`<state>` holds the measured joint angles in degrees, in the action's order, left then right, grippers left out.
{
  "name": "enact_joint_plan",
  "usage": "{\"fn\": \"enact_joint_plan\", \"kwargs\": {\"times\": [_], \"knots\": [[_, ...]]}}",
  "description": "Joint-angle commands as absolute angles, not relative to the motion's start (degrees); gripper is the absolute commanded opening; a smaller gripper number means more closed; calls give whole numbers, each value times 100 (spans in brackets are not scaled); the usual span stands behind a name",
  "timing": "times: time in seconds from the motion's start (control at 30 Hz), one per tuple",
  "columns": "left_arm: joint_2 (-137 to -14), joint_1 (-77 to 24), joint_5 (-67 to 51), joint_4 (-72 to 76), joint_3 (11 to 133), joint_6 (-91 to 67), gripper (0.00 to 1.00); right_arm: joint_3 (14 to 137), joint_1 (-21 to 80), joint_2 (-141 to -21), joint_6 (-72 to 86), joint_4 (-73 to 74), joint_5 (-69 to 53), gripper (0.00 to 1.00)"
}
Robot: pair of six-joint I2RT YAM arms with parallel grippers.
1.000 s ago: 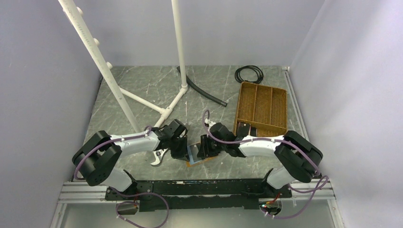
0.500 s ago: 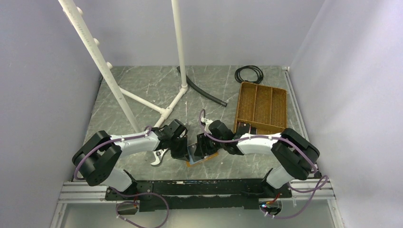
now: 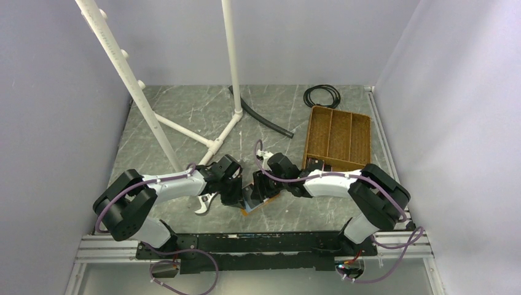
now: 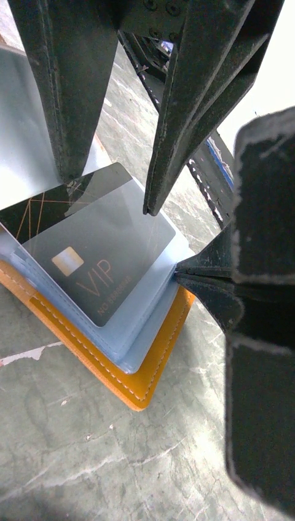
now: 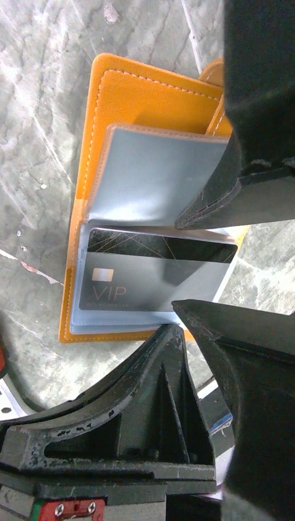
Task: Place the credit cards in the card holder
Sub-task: Insert the credit card into the card holder.
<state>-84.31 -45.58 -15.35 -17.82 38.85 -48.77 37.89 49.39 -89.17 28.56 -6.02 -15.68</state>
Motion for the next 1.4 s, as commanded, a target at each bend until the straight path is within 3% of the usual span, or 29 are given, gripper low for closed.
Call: {"fn": "enact_joint_plan", "kwargs": {"times": [0.0,0.2,0.37,0.47,0.67,0.83,0.97,1.17,1.23,1.37], "knots": [[-8516,-4579,-1287,-1803,3727,-4797,0,4004,4897,-9060,2610,-408,-1325,49],[-8452,-4578,-1293,-1855,3747,-4790,2,4088,5252,-9202,2728,-684,-1778,46],[-7714,-4579,-1268,-2270,3901,-4825,24,3619,4762,-8946,3010,-960,-1914,43],[-7392,-4579,-1095,-2557,3975,-4803,28,3569,4668,-8950,2931,-896,-1949,43],[-7879,-4538,-1200,-2184,3800,-4765,14,3637,4670,-9019,2918,-867,-1963,43],[-8405,-4544,-1187,-1803,3652,-4856,6,3732,4988,-9101,3062,-929,-2053,36],[-8443,-4543,-1138,-1842,3678,-4817,5,3499,4967,-8777,3300,-1204,-2226,34],[-8227,-4544,-1066,-2136,3754,-4721,6,3927,4772,-8299,3045,284,-1375,38],[-8191,-4544,-1042,-2212,3806,-4644,6,3985,4776,-8216,3012,491,-1411,43],[-8127,-4544,-1054,-2288,3873,-4574,6,3862,4773,-8173,3111,265,-1776,42]]}}
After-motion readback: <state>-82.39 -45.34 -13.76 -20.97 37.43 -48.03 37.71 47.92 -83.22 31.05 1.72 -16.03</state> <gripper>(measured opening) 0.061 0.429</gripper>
